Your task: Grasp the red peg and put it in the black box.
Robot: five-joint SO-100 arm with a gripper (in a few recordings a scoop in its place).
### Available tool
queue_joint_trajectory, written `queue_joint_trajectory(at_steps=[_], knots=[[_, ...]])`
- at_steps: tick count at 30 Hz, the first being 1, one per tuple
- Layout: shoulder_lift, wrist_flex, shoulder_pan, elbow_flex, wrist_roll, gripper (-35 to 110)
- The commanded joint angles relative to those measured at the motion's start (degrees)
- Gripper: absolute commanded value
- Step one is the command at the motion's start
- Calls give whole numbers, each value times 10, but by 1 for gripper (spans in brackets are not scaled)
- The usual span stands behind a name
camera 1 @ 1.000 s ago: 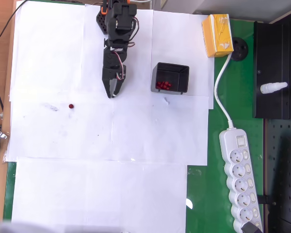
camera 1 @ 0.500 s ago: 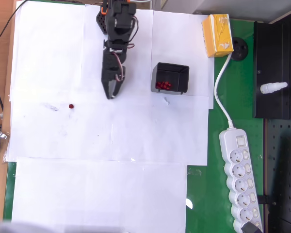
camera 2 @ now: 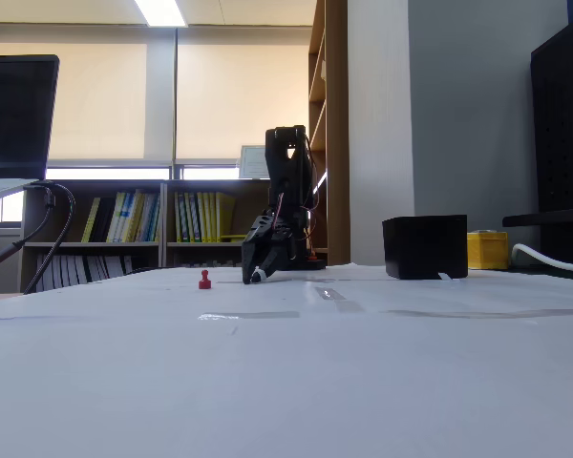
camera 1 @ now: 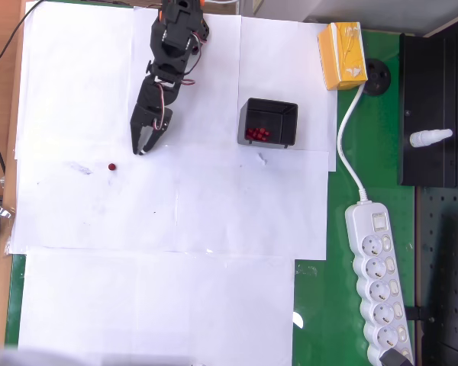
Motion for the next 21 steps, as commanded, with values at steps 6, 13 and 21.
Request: queue_joint_trajectory(at_steps=[6,13,21], knots=[[15,-7,32,7,-20,0],[11,-9,36,-3,-23,0],[9,-16,45,-3,4,30]])
